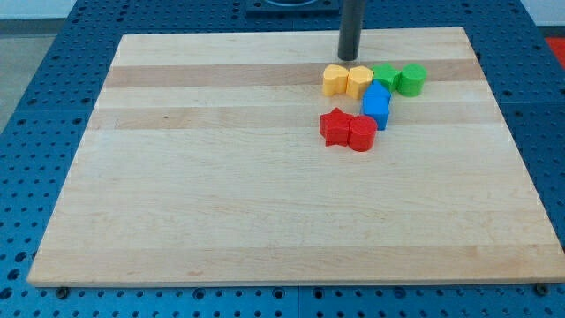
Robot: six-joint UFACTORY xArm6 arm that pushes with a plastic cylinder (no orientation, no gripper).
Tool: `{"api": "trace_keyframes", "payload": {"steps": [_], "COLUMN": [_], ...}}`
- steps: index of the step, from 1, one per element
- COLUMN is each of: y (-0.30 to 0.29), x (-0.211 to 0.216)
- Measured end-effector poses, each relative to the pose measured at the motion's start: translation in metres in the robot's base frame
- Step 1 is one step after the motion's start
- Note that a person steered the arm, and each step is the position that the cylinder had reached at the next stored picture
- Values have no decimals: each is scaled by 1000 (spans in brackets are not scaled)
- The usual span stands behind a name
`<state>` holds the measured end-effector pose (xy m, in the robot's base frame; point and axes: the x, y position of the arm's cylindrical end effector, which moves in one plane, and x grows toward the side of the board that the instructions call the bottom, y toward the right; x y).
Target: Slide the green circle towards down
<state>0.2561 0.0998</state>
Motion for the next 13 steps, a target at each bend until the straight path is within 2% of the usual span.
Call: {"api": "trace_keyframes", "payload": {"steps": [2, 5, 8, 13], "y": [43, 45, 71, 71], "x": [0, 21, 33, 88]}}
